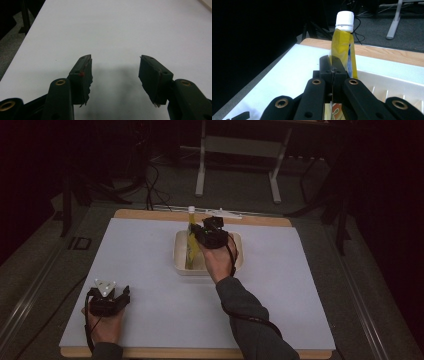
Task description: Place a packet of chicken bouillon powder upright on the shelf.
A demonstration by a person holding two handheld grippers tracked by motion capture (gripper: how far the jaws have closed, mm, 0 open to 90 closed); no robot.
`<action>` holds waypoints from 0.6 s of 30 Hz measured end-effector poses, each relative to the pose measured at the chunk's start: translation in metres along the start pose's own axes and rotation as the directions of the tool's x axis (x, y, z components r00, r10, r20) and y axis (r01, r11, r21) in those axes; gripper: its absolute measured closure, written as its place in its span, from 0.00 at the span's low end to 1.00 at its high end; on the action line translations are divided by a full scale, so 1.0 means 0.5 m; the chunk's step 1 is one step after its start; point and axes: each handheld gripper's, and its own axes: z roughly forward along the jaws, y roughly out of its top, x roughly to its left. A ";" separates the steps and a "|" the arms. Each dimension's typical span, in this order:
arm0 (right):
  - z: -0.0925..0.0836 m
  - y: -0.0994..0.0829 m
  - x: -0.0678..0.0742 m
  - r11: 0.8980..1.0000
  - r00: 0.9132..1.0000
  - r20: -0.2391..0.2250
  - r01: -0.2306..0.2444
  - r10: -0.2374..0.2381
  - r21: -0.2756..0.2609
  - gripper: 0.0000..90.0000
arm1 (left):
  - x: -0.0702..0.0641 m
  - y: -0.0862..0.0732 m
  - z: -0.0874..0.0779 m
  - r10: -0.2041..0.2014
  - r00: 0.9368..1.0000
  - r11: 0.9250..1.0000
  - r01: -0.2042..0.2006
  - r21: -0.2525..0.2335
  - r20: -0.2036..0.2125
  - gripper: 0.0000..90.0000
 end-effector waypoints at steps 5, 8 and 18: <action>0.008 -0.003 -0.002 1.000 1.000 0.011 -0.012 0.012 0.003 1.00 | 0.000 0.000 0.000 0.001 1.000 1.000 -0.001 0.000 0.000 0.49; 0.011 -0.002 -0.004 1.000 1.000 0.015 -0.016 0.016 0.004 1.00 | 0.000 0.000 0.000 0.002 1.000 1.000 -0.002 0.000 0.000 0.49; 0.023 0.005 -0.006 1.000 1.000 0.024 -0.020 0.020 0.017 1.00 | 0.000 0.000 0.000 0.002 1.000 1.000 -0.002 0.000 0.000 0.49</action>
